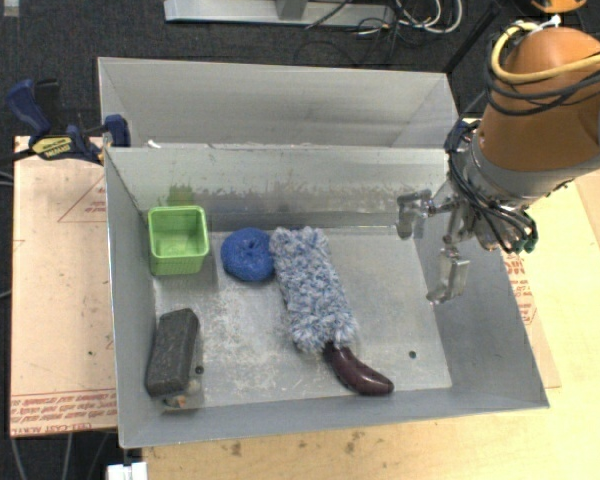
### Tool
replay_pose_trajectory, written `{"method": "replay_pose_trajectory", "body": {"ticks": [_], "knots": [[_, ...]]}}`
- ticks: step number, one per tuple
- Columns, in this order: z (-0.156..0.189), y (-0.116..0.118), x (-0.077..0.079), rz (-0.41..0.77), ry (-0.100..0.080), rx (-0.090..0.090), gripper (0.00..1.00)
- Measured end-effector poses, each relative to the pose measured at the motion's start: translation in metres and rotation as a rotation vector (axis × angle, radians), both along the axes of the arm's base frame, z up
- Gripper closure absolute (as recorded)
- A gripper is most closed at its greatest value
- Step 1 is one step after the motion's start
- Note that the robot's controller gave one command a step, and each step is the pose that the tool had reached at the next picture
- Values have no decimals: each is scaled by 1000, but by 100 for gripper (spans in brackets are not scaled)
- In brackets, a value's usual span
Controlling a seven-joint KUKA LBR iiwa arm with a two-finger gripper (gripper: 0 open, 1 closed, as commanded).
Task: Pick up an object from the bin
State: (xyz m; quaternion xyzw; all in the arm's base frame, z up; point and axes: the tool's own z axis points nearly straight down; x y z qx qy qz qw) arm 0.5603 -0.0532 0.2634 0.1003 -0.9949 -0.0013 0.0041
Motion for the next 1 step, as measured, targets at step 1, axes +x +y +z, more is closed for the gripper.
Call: {"method": "replay_pose_trajectory", "body": {"ticks": [1], "knots": [[9,14,-5,174,-13,-1,0]]}}
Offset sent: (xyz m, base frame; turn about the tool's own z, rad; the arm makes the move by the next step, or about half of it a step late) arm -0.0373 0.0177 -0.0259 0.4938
